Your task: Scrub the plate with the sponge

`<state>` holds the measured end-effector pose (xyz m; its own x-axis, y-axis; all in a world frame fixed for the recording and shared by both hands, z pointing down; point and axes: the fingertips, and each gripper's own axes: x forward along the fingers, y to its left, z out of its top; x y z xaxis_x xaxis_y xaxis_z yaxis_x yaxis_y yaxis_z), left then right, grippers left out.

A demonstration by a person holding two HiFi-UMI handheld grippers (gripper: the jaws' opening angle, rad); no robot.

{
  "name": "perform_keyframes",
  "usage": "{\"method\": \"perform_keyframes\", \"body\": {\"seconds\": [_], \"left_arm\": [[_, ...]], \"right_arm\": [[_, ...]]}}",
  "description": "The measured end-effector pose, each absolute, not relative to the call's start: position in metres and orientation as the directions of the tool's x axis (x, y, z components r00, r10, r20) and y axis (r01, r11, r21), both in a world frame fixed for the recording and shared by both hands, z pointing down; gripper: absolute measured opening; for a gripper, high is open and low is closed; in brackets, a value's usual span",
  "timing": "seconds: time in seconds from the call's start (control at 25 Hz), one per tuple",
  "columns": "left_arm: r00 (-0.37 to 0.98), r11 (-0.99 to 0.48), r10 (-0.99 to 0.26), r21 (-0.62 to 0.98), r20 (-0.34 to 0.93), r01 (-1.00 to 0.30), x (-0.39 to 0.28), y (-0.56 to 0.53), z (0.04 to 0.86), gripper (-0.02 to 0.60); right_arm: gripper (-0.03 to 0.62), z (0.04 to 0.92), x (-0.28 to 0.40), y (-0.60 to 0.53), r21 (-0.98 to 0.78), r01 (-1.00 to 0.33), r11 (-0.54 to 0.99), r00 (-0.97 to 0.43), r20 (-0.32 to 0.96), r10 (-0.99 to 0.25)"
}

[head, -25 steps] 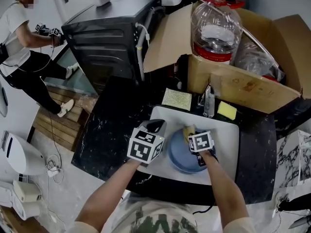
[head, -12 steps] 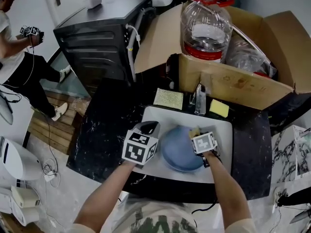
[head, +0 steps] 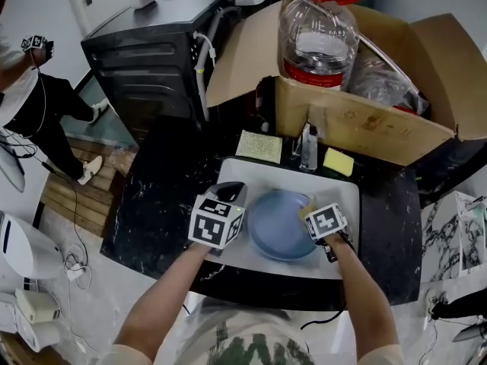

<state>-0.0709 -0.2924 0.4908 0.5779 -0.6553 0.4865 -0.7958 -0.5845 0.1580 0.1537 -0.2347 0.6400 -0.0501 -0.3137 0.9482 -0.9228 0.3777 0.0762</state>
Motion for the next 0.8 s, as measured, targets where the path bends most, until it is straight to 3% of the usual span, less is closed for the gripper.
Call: {"method": "perform_keyframes", "body": {"seconds": [0.8], "left_arm": [[0.568, -0.563, -0.648, 0.183, 0.506, -0.806, -0.068, -0.283, 0.501, 0.0]], "right_arm": [[0.08, 0.623, 0.113, -0.179, -0.122, -0.803, 0.583, -0.268, 0.948, -0.172]]}}
